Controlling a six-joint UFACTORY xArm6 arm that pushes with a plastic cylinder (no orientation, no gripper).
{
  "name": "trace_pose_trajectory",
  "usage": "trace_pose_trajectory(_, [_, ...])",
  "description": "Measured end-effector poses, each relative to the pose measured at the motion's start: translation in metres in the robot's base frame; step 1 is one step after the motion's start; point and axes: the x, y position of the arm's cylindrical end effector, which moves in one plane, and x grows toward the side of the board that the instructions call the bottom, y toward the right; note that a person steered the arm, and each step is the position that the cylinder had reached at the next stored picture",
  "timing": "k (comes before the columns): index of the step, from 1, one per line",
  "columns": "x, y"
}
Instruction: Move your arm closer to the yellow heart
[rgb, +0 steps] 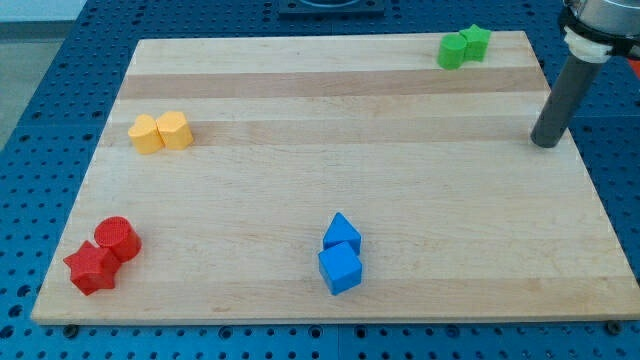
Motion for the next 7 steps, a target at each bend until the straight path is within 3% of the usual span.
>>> trace_pose_trajectory(1, [0.000,-0.017])
trace_pose_trajectory(3, [-0.006,-0.154])
trace_pose_trajectory(4, [-0.042,-0.208])
trace_pose_trajectory(5, [-0.078,-0.277])
trace_pose_trajectory(7, [-0.085,-0.472])
